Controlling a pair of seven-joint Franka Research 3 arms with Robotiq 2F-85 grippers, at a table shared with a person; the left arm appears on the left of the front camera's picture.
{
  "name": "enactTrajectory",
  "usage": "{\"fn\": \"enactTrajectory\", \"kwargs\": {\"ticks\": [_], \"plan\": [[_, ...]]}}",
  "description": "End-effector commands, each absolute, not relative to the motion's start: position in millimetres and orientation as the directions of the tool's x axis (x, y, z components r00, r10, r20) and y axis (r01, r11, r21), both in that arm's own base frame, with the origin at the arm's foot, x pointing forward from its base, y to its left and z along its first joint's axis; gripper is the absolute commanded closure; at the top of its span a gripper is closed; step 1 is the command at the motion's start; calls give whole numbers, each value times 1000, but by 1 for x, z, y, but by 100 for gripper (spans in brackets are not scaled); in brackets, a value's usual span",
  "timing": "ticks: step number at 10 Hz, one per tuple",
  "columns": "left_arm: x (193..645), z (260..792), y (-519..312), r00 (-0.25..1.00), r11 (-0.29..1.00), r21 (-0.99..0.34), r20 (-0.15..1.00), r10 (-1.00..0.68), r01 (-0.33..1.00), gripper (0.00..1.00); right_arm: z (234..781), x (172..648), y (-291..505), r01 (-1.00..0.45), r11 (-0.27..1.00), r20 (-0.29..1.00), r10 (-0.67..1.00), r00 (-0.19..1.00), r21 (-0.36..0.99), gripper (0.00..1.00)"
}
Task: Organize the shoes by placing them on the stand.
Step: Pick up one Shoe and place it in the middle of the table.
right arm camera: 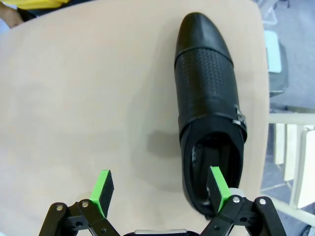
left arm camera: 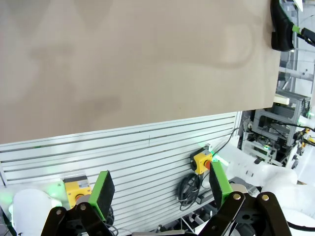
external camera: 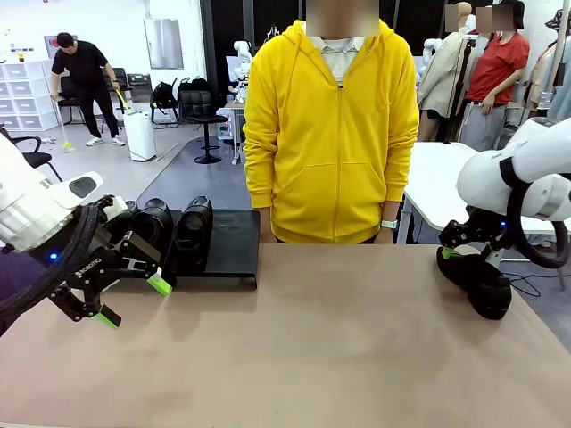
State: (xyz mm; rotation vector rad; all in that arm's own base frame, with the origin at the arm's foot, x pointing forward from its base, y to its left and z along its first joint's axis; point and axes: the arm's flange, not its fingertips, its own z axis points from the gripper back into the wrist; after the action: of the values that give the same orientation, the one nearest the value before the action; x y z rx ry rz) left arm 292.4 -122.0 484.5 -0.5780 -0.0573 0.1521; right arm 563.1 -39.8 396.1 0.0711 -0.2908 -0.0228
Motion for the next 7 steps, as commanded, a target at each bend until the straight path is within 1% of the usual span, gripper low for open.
{"fn": "enactTrajectory", "kwargs": {"ticks": [1,2,4,7], "plan": [[292,485,-122,987,828,-545,7,161,-132,0,394,588,-35,27,999,254,-33,967,25,0],[292,485,-122,987,828,-545,7,161,-132,0,387,597,-37,39,999,241,-42,970,17,0],[292,485,-122,987,828,-545,7,161,-132,0,379,610,-42,16,1000,249,-17,968,6,0],[292,485,-122,987,828,-545,7,161,-132,0,364,620,-46,39,999,168,-36,985,-11,0]]}}
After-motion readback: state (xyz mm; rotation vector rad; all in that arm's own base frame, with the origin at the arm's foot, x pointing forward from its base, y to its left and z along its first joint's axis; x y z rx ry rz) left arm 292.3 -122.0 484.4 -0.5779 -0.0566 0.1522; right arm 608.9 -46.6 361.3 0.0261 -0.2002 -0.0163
